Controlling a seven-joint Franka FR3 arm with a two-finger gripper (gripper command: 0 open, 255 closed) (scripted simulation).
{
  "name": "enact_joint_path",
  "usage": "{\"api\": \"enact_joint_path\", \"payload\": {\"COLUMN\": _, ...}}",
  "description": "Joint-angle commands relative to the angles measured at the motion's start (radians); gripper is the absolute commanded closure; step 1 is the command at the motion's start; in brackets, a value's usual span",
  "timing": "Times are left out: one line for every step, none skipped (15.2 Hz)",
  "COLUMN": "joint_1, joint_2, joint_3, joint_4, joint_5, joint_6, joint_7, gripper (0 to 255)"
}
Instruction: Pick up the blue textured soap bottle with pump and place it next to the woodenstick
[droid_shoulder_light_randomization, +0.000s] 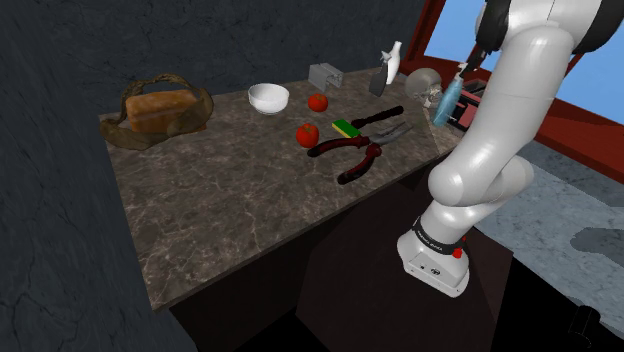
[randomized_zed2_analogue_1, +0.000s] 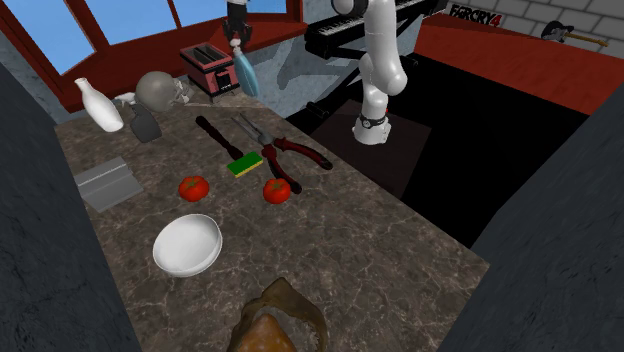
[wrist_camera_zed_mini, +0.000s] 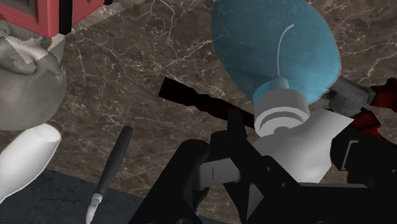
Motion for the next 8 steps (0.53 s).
{"api": "enact_joint_path", "payload": {"joint_1": -0.002, "joint_2": 0.006, "joint_3": 0.002, "joint_4": -0.019, "joint_5": 0.008, "joint_6": 0.021, "joint_7": -0.013, "gripper": 255}}
{"api": "enact_joint_path", "payload": {"joint_1": -0.001, "joint_2": 0.007, "joint_3": 0.003, "joint_4": -0.031, "joint_5": 0.01, "joint_6": 0.033, "joint_7": -0.017, "gripper": 255}}
{"api": "enact_joint_path", "payload": {"joint_1": 0.0, "joint_2": 0.008, "joint_3": 0.004, "joint_4": -0.043, "joint_5": 0.013, "joint_6": 0.045, "joint_7": -0.021, "gripper": 255}}
{"api": "enact_joint_path", "payload": {"joint_1": 0.001, "joint_2": 0.01, "joint_3": 0.005, "joint_4": -0.055, "joint_5": 0.015, "joint_6": 0.057, "joint_7": -0.026, "gripper": 255}}
{"api": "enact_joint_path", "payload": {"joint_1": 0.002, "joint_2": 0.012, "joint_3": 0.006, "joint_4": -0.066, "joint_5": 0.018, "joint_6": 0.069, "joint_7": -0.031, "gripper": 255}}
{"api": "enact_joint_path", "payload": {"joint_1": 0.003, "joint_2": 0.014, "joint_3": 0.008, "joint_4": -0.077, "joint_5": 0.022, "joint_6": 0.08, "joint_7": -0.035, "gripper": 255}}
{"api": "enact_joint_path", "payload": {"joint_1": 0.003, "joint_2": 0.016, "joint_3": 0.009, "joint_4": -0.088, "joint_5": 0.025, "joint_6": 0.091, "joint_7": -0.04, "gripper": 255}}
{"api": "enact_joint_path", "payload": {"joint_1": 0.003, "joint_2": 0.019, "joint_3": 0.01, "joint_4": -0.098, "joint_5": 0.029, "joint_6": 0.103, "joint_7": -0.045, "gripper": 255}}
